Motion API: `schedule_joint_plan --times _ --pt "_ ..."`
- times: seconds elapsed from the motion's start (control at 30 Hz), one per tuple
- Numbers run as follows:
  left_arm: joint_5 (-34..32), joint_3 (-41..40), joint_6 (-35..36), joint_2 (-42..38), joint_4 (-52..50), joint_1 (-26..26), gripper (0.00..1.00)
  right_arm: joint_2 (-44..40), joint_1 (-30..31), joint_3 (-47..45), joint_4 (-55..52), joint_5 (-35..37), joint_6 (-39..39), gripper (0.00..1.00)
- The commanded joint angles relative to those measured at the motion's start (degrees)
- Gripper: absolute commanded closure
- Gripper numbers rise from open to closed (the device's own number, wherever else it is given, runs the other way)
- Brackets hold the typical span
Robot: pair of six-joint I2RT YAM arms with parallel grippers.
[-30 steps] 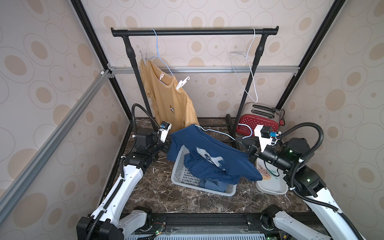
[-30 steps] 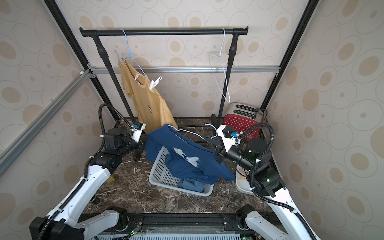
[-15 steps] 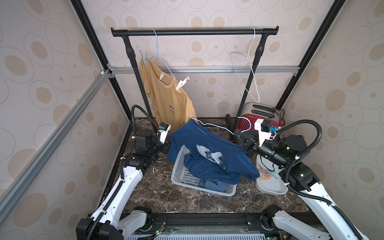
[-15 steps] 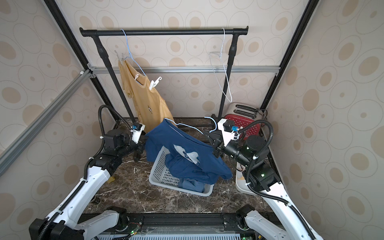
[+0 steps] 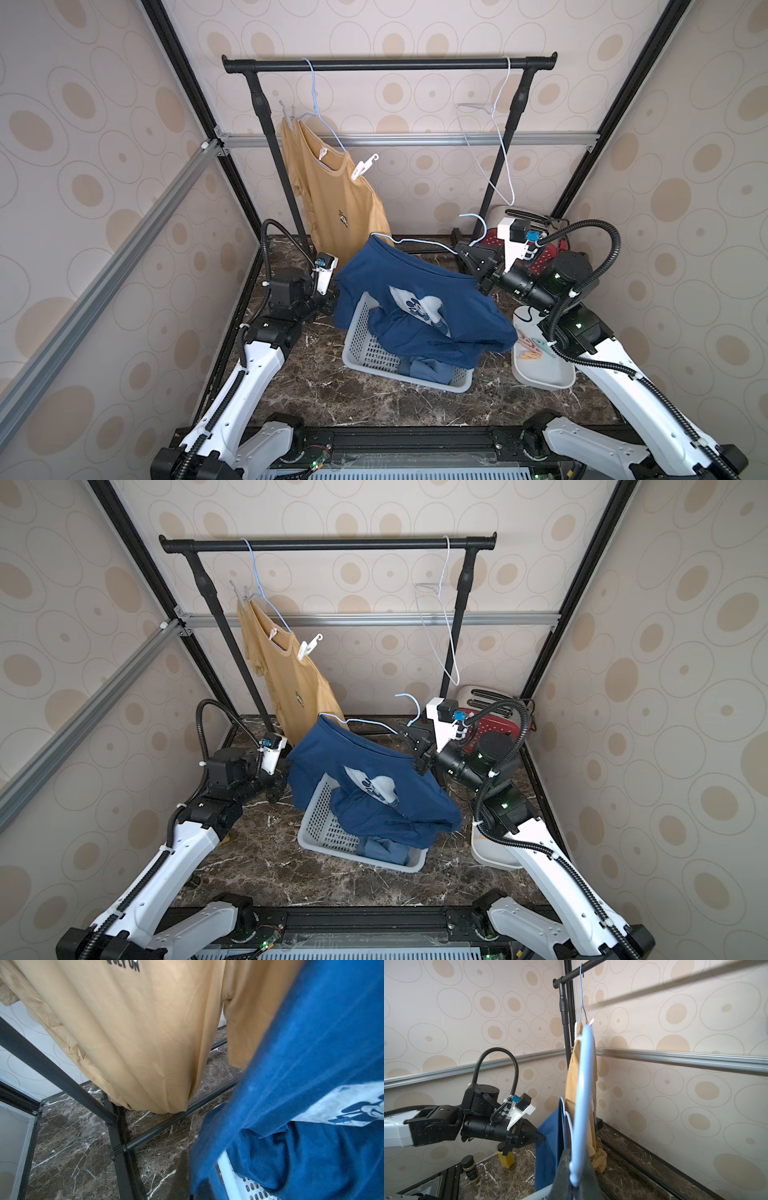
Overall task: Remove the clothespins securing t-shirts to the hanger
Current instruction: Remove the T-shirt from the hanger.
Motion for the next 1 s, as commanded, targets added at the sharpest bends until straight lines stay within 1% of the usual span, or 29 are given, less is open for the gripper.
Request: schedule_joint_plan --times 0.0,0.17,0.23,0.3,0.37,0.47,0.5,0.63,0.7,0.77,0.8,0.9,0.93,0.97 --pt "-0.8 -0.5 0.0 0.4 0.1 1.1 1.0 -3.3 -1.3 2.7 2.9 2.2 -2.4 1.0" --pt "-0.5 -0.4 0.0 0.9 0.4 1.2 1.0 -5.1 -1.8 2.4 1.2 1.5 -2.0 1.0" --pt "1.8 0.9 -1.4 0.6 0.5 1.2 1.0 -4.2 -1.7 2.7 0.7 0.5 -1.3 1.0" --pt "4.8 3.3 -3.2 0.8 0.7 1.2 1.0 -1.5 -1.7 2.6 4.3 -2.2 2.3 1.0" --pt "6.2 7.0 -5.0 1.5 -0.3 1.2 1.0 2.8 -0.6 3.2 10.6 -3.9 6.8 1.0" --pt "8.0 10.7 -7.2 1.2 -0.7 1.2 1.0 9.1 3.9 6.8 14.2 -1.2 5.4 1.0" --pt "8.0 11.4 -7.8 0.8 -0.8 1.2 1.0 11.0 4.4 8.3 15.4 -0.9 5.6 1.0" --pt "4.4 13.4 -7.8 -1.3 -1.4 1.2 1.0 19.5 7.0 16.8 20.4 -0.3 7.8 1.0" --pt "3.5 14.4 -7.7 -1.6 -2.0 1.2 1.0 23.0 8.9 21.2 20.4 -0.1 7.0 1.0" --pt "1.1 16.0 -6.9 -1.9 -3.9 1.3 1.0 25.4 9.6 24.2 21.1 1.1 7.6 1.0" --pt "-0.5 16.6 -6.3 -2.2 -4.5 1.3 1.0 25.6 9.6 24.6 22.1 2.3 8.0 1.0" --pt "-8.1 19.2 -5.3 -3.1 -6.4 1.5 1.0 25.0 9.6 24.9 23.2 6.8 6.8 1.0" --pt "-9.1 20.2 -5.3 -2.7 -7.3 1.8 1.0 24.6 9.6 25.1 23.6 8.0 6.8 1.0" --pt "-8.7 20.9 -5.3 -2.1 -8.5 2.0 1.0 24.4 9.6 25.4 24.5 8.8 7.0 1.0"
